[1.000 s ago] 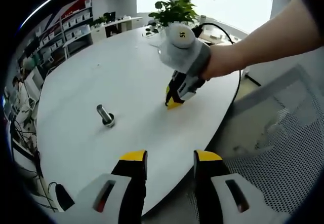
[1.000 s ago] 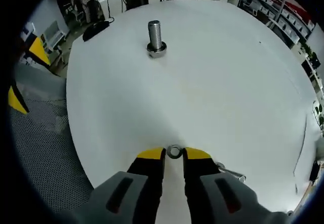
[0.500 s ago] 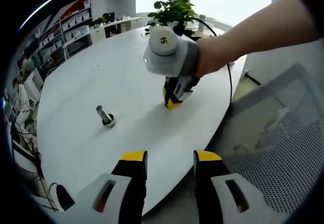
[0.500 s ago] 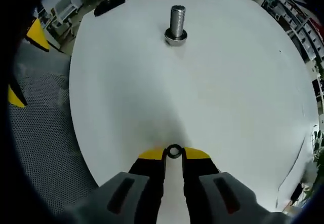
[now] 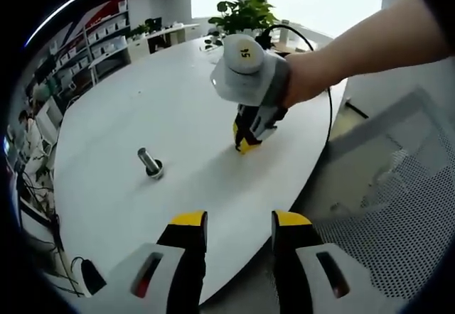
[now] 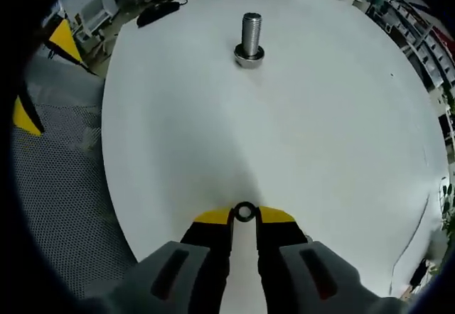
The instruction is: Place the washer onto the threaded stud by aligning its center hole with the stud, sliding it down to the base, and recovering from edge contact or off-axis alignment until the washer reaches the visible bottom stop.
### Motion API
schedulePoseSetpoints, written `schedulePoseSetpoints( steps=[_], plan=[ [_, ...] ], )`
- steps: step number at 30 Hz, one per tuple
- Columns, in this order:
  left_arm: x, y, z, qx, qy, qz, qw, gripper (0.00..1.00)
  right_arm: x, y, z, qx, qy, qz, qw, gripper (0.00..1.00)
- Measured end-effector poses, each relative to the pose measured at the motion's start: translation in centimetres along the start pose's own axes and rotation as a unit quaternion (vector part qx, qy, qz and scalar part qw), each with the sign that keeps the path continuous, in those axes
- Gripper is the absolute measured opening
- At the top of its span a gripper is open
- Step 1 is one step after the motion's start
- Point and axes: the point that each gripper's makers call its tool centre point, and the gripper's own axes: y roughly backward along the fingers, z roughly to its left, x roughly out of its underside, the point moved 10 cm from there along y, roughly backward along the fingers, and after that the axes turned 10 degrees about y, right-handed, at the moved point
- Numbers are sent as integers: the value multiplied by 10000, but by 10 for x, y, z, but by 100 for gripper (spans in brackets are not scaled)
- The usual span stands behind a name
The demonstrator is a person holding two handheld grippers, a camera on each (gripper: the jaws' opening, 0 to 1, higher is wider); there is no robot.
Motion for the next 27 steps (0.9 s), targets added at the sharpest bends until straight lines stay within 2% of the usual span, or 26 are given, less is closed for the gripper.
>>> schedulePoseSetpoints(
  steps=[11, 14, 18, 22, 27],
  plan=[
    [1, -1, 0, 15, 54, 33, 10000, 35, 10, 2, 1, -192, -167, -366, 9990, 18],
    [1, -1, 0, 27, 45, 27, 10000, 35, 10, 2, 3, -223, -65, -429, 9988, 20],
    [1, -1, 0, 25, 29, 40, 10000, 34, 7, 1, 2, -236, -41, -308, 9992, 15],
    [1, -1, 0, 12, 20, 52, 10000, 34, 3, 1, -1, -291, -33, -113, 9995, 14],
    [2, -1, 1, 1, 39, 47, 10000, 34, 2, 1, 5, -124, 68, -6, 9999, 14]
  ],
)
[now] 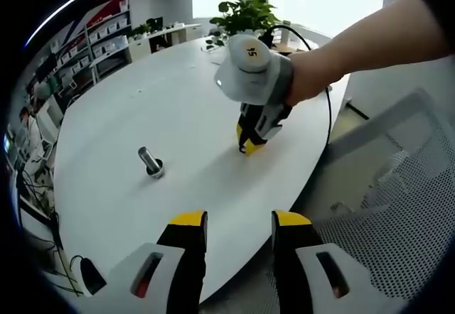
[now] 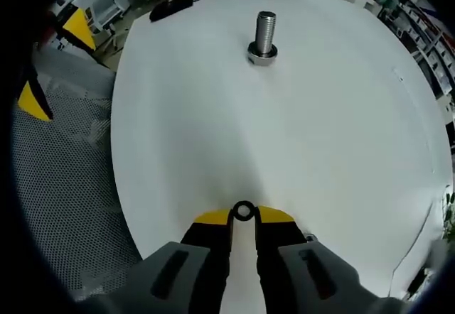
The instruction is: Place the washer onto the threaded stud by aligning its center hole with the stud, sliding it down to the base, and recovering from edge contact or off-axis alignment until the washer reaches the visible bottom stop.
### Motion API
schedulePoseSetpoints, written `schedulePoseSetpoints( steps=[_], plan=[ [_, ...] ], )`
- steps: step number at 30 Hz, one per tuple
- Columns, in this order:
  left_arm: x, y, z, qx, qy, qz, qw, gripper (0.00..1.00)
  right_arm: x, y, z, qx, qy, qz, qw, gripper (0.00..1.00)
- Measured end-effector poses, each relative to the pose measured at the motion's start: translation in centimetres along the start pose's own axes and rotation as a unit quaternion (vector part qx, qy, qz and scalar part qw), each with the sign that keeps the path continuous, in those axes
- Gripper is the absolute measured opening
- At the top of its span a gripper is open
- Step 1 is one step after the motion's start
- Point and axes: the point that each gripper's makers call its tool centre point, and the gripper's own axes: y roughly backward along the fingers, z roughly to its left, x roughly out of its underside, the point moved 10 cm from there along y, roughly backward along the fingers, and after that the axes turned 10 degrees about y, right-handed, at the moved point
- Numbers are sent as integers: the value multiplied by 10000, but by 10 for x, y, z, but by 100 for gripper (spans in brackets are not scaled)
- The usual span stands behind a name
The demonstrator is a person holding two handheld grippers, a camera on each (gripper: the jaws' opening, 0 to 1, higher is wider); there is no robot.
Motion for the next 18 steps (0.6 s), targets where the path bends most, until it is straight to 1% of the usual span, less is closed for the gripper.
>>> schedulePoseSetpoints(
  steps=[2, 3, 4, 5, 8, 10, 12, 18],
  plan=[
    [0, 0, 0, -3, 1, 1, 10000, 34, 2, 1, 2, 104, -33, -60, 9999, 14],
    [0, 0, 0, -3, 2, -1, 10000, 34, 4, 1, 2, 147, -139, -118, 9997, 14],
    [0, 0, 0, -1, 4, -4, 10000, 34, 6, 1, 2, 182, -335, -201, 9991, 14],
    [0, 0, 0, -1, 4, -5, 10000, 34, 7, 2, 3, 185, -403, -222, 9988, 14],
    [0, 0, 0, 5, 6, -11, 10000, 34, 11, 3, 4, 203, -434, -146, 9987, 14],
    [0, 0, 0, 9, 5, 4, 10000, 34, 13, 4, 6, 149, -535, -142, 9984, 14],
    [0, 0, 0, 11, -8, 12, 10000, 34, 17, 7, 5, 168, -573, -135, 9981, 14],
    [0, -1, -1, 15, -33, 7, 10000, 34, 28, 19, 1, 195, -970, -188, 9949, 14]
  ],
)
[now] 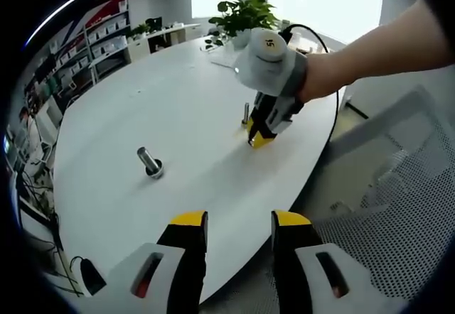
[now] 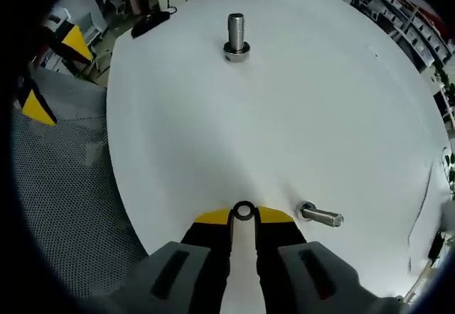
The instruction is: Place the washer onto the threaded stud by aligning its center hole with the stud, sliding it down to the base, and recovering from edge contact or off-axis alignment until the washer reaches the visible bottom stop.
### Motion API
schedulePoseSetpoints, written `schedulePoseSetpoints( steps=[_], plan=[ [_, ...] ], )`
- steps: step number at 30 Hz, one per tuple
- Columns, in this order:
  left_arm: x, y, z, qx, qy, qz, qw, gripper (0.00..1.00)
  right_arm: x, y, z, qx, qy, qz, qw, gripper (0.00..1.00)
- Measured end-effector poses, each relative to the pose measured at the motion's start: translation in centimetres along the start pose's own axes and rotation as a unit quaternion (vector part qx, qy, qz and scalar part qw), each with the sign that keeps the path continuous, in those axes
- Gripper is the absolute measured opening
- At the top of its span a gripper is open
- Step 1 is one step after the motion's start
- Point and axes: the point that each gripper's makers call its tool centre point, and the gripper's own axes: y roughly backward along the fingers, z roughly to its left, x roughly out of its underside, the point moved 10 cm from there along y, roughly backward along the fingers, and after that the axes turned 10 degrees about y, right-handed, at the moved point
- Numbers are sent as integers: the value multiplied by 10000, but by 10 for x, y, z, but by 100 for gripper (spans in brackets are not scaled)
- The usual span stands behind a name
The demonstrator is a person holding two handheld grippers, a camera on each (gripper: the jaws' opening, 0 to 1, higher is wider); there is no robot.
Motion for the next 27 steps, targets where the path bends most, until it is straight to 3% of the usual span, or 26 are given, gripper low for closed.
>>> schedulePoseSetpoints(
  steps=[3, 15, 21, 27],
  plan=[
    [0, 0, 0, 2, -18, 2, 10000, 34, 7, 5, -5, 35, -418, -63, 9991, 14],
    [0, -1, -3, 83, -51, 23, 9999, 33, 28, 29, -20, 372, -749, -124, 9964, 14],
    [0, -1, -2, 89, -39, 16, 10000, 33, 26, 43, -30, 688, -850, -235, 9937, 14],
    [0, 0, -3, 91, -57, 6, 9999, 33, 17, 52, -33, 774, -811, -397, 9929, 14]
  ],
)
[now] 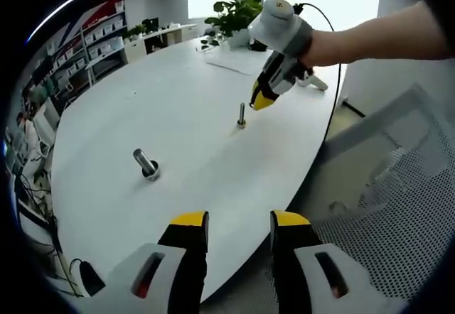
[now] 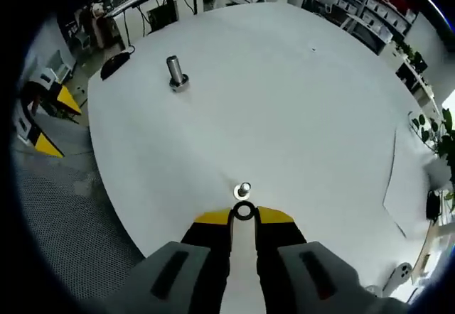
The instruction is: Place the washer onto the threaded stud by aligning its center hole with the stud, sliding it down to the base, and recovering from edge contact or off-axis alignment until the washer reaches the visible bottom stop.
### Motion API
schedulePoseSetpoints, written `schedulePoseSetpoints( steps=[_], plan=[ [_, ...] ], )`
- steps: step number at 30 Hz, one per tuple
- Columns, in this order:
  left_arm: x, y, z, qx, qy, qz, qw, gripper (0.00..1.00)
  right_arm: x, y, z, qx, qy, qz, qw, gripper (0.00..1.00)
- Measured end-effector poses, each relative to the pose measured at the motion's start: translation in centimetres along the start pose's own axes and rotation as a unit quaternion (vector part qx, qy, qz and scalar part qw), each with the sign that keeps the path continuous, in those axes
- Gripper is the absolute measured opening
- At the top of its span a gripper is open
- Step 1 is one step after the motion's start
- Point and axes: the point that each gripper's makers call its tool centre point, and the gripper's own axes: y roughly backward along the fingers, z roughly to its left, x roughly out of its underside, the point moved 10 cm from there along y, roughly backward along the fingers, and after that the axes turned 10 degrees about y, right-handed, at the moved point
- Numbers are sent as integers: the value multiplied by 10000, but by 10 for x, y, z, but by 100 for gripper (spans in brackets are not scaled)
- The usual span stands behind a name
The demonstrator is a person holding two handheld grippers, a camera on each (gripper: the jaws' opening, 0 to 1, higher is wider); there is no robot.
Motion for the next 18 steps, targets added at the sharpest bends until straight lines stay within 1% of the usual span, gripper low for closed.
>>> schedulePoseSetpoints(
  steps=[9, 18],
  plan=[
    [0, 1, 0, -23, 4, -22, 10000, 33, -9, 4, 2, 118, 157, -149, 9997, 14],
    [0, 0, 0, -22, -12, -3, 10000, 33, -13, -2, -2, 134, 274, -59, 9995, 14]
  ],
)
